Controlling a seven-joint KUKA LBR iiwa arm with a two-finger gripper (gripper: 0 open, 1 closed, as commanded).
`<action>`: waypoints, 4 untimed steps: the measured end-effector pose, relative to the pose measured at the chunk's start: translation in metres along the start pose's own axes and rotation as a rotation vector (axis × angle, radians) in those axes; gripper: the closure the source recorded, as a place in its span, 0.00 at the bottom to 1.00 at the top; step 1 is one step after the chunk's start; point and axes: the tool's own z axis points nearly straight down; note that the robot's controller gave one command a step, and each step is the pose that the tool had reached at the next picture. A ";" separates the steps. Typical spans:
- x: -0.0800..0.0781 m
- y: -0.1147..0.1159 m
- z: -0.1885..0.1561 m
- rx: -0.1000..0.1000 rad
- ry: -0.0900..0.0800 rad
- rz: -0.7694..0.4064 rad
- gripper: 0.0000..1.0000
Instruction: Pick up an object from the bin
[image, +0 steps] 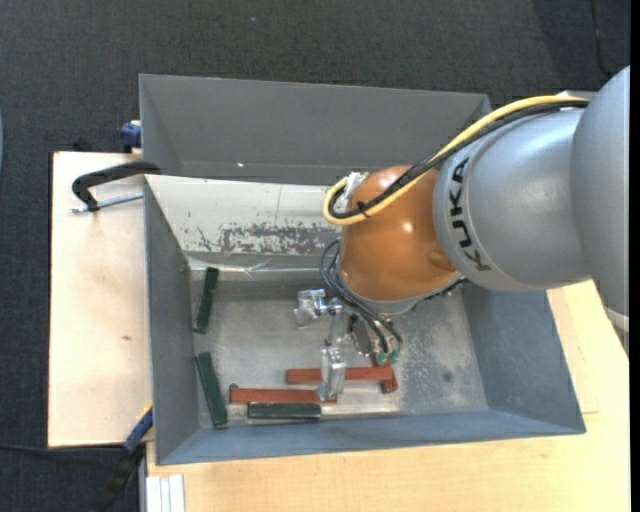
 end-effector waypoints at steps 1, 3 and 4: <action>0.016 -0.029 0.012 0.003 0.000 -0.100 0.00; 0.027 -0.035 0.049 0.001 -0.003 -0.352 1.00; 0.027 -0.035 0.046 0.000 -0.001 -0.352 1.00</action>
Offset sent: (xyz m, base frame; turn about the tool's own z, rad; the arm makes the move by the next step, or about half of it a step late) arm -0.0215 -0.0402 -0.0493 -0.3529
